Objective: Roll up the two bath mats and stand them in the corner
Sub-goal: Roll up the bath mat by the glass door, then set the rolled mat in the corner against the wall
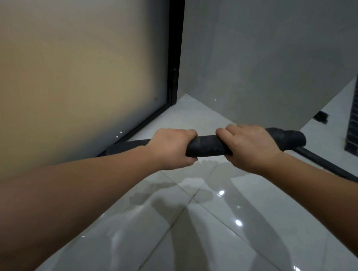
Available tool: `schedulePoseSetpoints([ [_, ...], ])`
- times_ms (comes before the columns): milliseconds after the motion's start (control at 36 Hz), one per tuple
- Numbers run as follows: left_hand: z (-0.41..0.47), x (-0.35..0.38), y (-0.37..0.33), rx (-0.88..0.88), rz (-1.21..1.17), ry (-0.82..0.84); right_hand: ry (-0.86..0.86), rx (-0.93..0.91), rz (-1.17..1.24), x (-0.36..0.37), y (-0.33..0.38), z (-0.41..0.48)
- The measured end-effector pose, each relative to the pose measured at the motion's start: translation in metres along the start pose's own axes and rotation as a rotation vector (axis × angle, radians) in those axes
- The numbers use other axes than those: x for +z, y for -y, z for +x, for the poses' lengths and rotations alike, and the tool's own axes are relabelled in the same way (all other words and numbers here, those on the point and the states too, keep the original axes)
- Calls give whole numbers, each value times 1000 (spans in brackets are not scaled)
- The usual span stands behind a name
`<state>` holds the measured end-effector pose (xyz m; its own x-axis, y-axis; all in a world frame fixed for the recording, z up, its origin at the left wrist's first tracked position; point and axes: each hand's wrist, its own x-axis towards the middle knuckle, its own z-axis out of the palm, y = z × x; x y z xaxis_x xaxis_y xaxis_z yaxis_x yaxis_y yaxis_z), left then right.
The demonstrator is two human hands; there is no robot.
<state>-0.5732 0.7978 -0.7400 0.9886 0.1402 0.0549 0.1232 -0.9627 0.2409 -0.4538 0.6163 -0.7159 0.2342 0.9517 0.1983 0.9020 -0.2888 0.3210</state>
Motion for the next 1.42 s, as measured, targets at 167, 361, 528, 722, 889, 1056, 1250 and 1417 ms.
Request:
schedulePoseSetpoints([
  [167,-13,11,7,-21,9,-37,550,121,289,-20,-12,17],
  [361,-29,-6,22,-158,-103,15,635,53,233,-43,-6,60],
  [528,-75,-39,41,-279,-120,57,705,-129,258,-77,24,113],
  [722,-126,-44,90,-451,-14,114,582,-356,299,-42,87,154],
  [889,-184,-60,108,-623,25,158,369,-624,362,-17,142,188],
  [1056,-261,-129,82,-845,133,226,351,-898,477,-71,200,202],
  [1250,-375,-164,45,-1103,141,193,313,-1083,525,-138,298,190],
  [1417,-495,-118,52,-1238,100,121,287,-1207,537,-134,412,155],
])
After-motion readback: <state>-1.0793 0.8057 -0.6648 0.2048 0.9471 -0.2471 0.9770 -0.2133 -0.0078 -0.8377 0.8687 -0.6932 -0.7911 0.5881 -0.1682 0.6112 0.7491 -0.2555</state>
